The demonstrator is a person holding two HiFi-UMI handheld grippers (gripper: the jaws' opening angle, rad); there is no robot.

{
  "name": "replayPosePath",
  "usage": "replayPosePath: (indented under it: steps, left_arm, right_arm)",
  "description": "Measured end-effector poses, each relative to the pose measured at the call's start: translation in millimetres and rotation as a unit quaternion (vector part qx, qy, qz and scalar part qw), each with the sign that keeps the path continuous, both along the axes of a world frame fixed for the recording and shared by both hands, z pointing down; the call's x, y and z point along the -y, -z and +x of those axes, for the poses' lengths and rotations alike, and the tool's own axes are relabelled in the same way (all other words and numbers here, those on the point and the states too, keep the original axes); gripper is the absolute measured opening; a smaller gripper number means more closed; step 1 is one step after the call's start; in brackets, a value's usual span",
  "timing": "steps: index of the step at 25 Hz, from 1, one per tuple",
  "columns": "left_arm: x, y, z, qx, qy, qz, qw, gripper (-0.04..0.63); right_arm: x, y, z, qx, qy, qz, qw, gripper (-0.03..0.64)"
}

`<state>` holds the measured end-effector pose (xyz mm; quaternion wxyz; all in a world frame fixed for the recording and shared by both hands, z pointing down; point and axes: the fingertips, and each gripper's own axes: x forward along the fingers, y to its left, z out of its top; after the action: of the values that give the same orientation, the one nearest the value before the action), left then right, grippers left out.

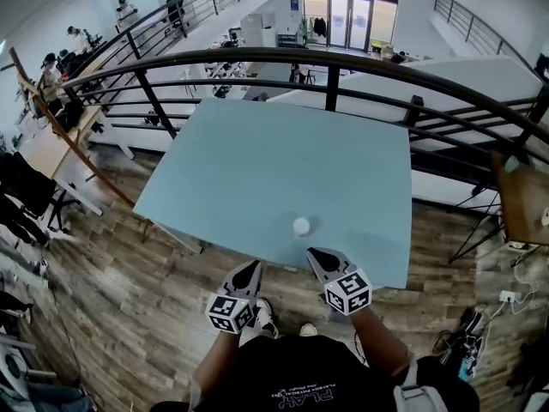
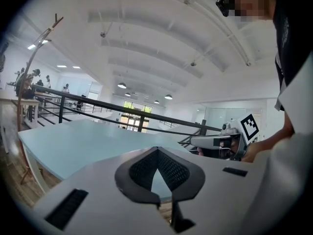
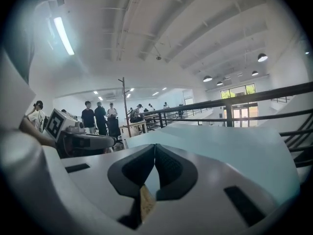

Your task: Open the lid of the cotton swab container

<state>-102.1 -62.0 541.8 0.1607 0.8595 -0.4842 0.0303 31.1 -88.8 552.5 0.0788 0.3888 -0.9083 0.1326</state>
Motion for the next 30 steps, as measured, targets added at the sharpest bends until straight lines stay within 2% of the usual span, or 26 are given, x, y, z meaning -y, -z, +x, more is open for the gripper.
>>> replayPosePath:
  steps: [9,19,26,30]
  left_arm:
    - [62.7,-5.9,-15.5,0.008,-0.058,0.019,0.9981,0.005]
    - [117.0,-25.5,-33.0,-0.004,-0.111,0.005,0.9938,0.005]
    - [129.4,-34.5,-15.7,0.010,-0.180,-0.004,0.9836,0.005]
    - [139.1,-39.3,-11.0,0.011,-0.182,-0.005,0.9832,0.005]
  right_arm:
    - [49.2,-0.1,-32.6,-0.014,-0.027,0.015,0.999,0.018]
    - [75.7,-15.0,-57.6,-0.022,-0.057,-0.007,0.998,0.018]
    - [82.1,-22.1,-37.9,-0.044,-0.113,-0.008,0.993,0.018]
    - [86.3,-29.8,-21.0,-0.042,-0.139,-0.014,0.989,0.018]
